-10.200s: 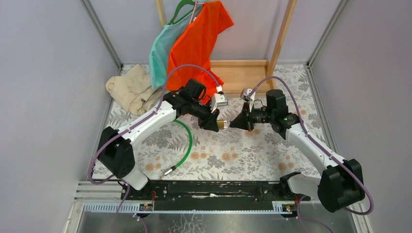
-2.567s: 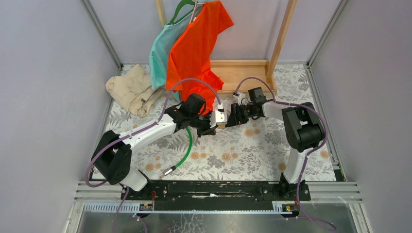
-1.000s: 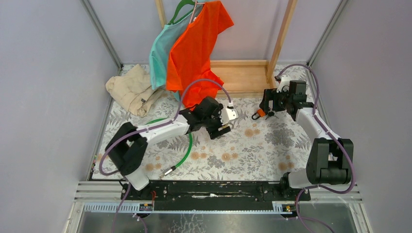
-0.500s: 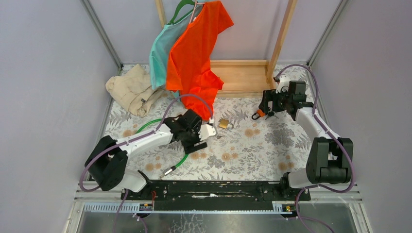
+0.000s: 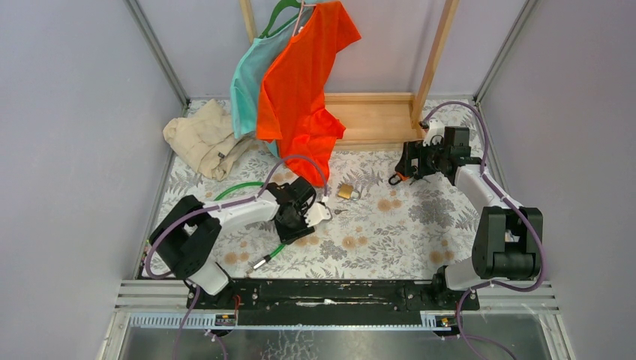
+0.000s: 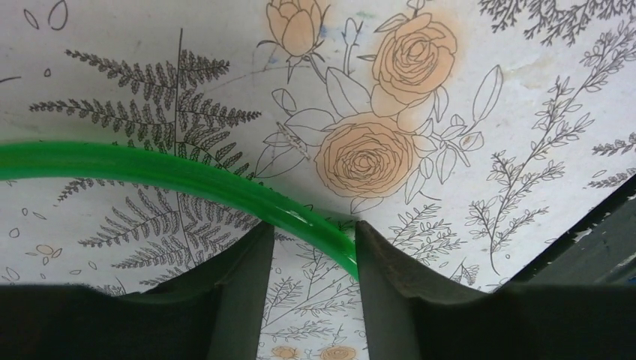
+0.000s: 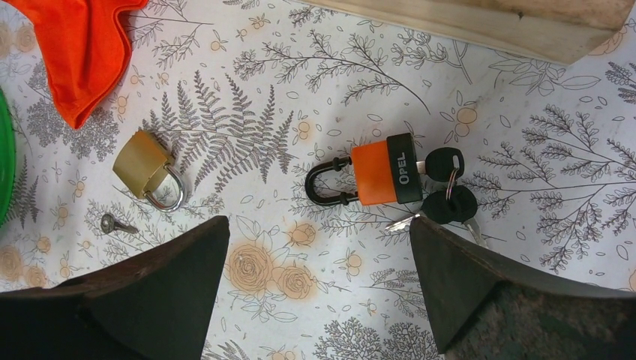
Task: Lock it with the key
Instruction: Adjust the lock at the center of the board.
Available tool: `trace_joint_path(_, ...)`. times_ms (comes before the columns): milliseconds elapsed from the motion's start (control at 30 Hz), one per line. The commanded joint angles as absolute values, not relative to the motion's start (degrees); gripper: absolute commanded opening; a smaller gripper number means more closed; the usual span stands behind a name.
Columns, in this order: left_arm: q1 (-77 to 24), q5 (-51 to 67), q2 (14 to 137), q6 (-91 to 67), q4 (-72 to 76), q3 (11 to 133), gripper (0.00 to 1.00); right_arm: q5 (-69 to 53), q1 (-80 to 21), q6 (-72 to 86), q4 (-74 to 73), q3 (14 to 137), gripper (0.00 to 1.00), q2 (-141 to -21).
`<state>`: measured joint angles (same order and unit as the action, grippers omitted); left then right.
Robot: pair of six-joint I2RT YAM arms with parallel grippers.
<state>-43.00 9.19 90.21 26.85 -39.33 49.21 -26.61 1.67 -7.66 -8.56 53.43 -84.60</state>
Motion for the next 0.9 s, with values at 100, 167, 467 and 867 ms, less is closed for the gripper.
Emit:
trace_joint_path(100,-47.2,12.2,91.0,30.4,-42.1,50.1,0.36,-29.4,1.9,-7.0,-7.9,55.3,0.97,-83.0)
trace_joint_path(167,-49.6,13.9,90.9,32.0,-44.6,50.4,0.3,-29.6,1.9,-7.0,-7.9,55.4,0.97,-83.4)
trace_joint_path(467,-61.2,12.6,94.9,38.0,-54.9,51.9,0.18,-28.9,2.0,-7.5,-8.3,55.5,0.98,-85.1)
trace_joint_path(867,-63.3,1.5,85.1,39.5,-56.3,44.7,0.0,-31.6,1.9,-7.8,-8.2,55.2,0.97,-86.8)
